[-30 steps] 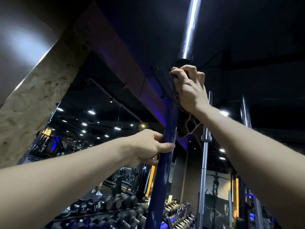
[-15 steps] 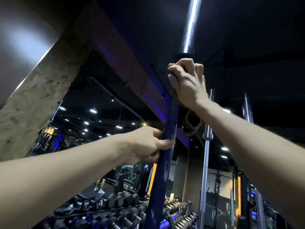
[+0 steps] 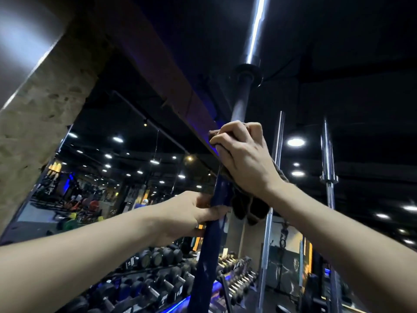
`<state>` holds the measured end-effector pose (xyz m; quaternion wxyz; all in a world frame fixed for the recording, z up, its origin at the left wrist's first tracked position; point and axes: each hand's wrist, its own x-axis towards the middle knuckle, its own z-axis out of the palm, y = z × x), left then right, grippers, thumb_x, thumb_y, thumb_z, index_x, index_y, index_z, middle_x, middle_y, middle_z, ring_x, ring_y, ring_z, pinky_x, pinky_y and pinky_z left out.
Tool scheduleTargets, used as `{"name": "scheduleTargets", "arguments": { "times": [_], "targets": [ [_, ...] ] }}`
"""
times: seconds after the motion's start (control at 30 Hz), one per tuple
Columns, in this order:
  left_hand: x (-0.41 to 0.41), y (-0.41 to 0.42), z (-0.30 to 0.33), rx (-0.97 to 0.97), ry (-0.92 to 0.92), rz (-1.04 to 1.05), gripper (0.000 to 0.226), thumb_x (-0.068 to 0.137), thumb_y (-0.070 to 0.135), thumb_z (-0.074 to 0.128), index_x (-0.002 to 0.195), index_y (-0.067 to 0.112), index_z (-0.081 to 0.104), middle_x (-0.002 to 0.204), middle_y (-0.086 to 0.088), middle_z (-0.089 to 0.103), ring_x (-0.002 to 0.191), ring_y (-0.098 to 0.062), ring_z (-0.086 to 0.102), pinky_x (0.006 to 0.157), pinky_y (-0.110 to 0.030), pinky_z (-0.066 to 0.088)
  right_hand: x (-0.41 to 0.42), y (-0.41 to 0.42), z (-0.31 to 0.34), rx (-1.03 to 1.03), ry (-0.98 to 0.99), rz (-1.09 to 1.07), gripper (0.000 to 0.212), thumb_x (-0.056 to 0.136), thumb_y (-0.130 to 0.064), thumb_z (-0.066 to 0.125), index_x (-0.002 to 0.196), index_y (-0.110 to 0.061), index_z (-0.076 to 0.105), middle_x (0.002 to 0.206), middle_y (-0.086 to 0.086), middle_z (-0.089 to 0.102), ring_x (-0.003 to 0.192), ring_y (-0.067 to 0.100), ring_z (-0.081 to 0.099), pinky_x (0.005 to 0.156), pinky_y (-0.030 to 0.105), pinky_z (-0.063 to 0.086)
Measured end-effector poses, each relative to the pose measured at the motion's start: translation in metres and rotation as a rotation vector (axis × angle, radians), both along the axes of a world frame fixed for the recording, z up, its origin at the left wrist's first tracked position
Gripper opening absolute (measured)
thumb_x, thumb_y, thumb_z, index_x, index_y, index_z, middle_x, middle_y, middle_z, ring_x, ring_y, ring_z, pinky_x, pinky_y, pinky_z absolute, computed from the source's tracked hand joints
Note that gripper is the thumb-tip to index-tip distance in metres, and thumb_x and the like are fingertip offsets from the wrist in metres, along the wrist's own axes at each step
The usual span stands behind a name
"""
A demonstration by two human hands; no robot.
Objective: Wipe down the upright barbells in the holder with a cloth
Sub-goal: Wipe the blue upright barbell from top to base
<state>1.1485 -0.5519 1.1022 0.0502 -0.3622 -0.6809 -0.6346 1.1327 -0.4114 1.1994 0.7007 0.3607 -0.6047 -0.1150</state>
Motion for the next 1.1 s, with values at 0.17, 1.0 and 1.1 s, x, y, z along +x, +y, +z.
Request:
{"name": "scheduleTargets", "arguments": {
  "times": [0.17, 1.0, 1.1],
  "targets": [
    [-0.002, 0.001, 0.005, -0.006, -0.021, 0.000, 0.023, 0.090, 0.016, 0.059, 0.107, 0.001, 0.065, 0.097, -0.009, 0.067, 0.083, -0.011, 0.067, 0.071, -0.020, 0.056, -0.005, -0.002, 0.082, -0.129, -0.011, 0.016, 0.031, 0.096, -0.037, 0.043, 0.106, -0.024, 0.069, 0.115, -0.001, 0.056, 0.107, 0.020, 0.038, 0.085, 0.016, 0.023],
    [0.003, -0.003, -0.005, 0.050, 0.037, 0.082, 0.020, 0.091, 0.017, 0.059, 0.104, 0.003, 0.063, 0.097, -0.009, 0.068, 0.090, -0.019, 0.064, 0.081, -0.029, 0.057, 0.008, -0.028, 0.026, -0.221, -0.051, -0.290, 0.044, 0.090, -0.054, 0.038, 0.114, -0.025, 0.060, 0.136, 0.001, 0.044, 0.119, 0.027, 0.022, 0.096, 0.044, 0.033],
    [0.003, -0.006, -0.008, 0.023, 0.063, 0.077, 0.017, 0.090, 0.013, 0.061, 0.104, 0.004, 0.064, 0.097, -0.010, 0.069, 0.087, -0.017, 0.066, 0.080, -0.027, 0.057, 0.005, -0.019, -0.027, -0.114, 0.016, -0.207, 0.038, 0.088, -0.049, 0.044, 0.104, -0.022, 0.066, 0.124, 0.002, 0.058, 0.115, 0.029, 0.030, 0.093, 0.048, 0.039]
  ]
}}
